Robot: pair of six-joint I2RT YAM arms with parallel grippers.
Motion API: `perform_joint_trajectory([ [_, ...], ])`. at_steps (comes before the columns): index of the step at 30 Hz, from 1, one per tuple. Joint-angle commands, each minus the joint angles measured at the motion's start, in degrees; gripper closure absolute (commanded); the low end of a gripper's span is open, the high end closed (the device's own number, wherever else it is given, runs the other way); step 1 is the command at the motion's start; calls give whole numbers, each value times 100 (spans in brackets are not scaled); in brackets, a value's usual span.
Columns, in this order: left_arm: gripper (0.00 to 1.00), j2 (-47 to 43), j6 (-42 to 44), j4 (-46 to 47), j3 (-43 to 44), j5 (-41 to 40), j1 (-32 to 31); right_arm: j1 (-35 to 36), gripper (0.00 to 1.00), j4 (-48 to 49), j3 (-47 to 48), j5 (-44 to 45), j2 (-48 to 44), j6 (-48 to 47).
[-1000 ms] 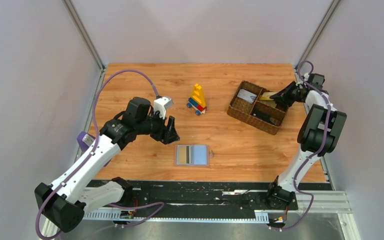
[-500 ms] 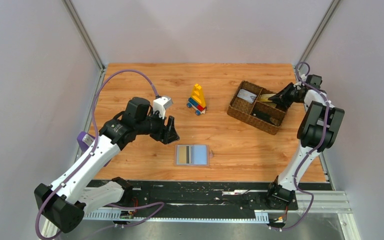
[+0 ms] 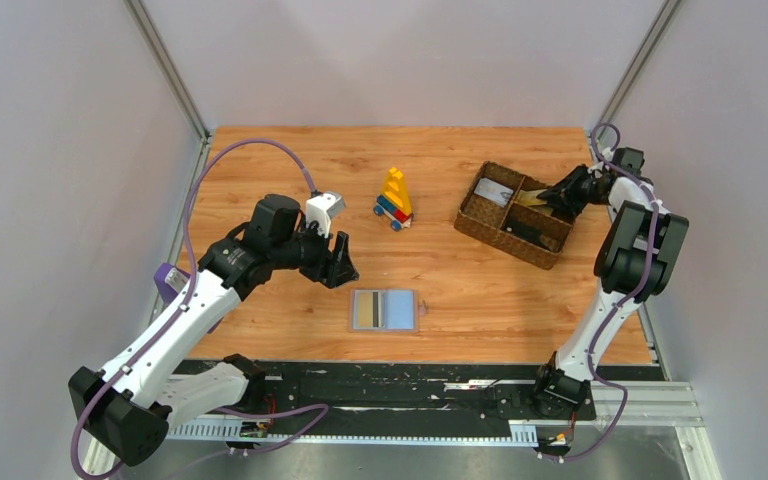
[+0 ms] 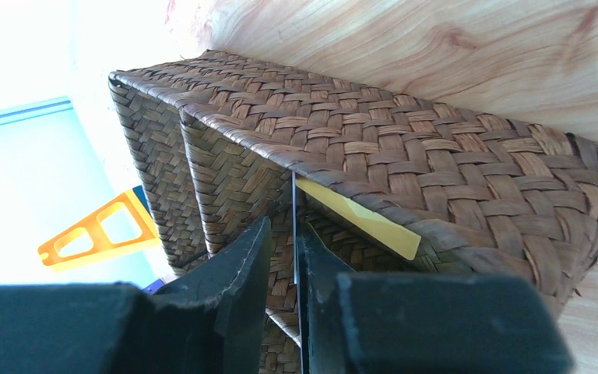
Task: Take the credit cards out of the card holder
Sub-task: Place the credit card in the storage box.
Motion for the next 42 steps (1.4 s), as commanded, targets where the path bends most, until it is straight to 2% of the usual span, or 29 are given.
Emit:
perform_joint_trajectory([
  [1, 27, -119, 162, 14, 70, -19, 22, -30, 80, -111, 281, 279, 11, -118],
  [20, 27, -88, 162, 13, 66, -9, 25, 5, 79, -358, 367, 1019, 8, -126],
  [42, 26, -112, 166, -20, 71, -105, 33, 194, 78, -751, 899, 1628, 162, -185],
])
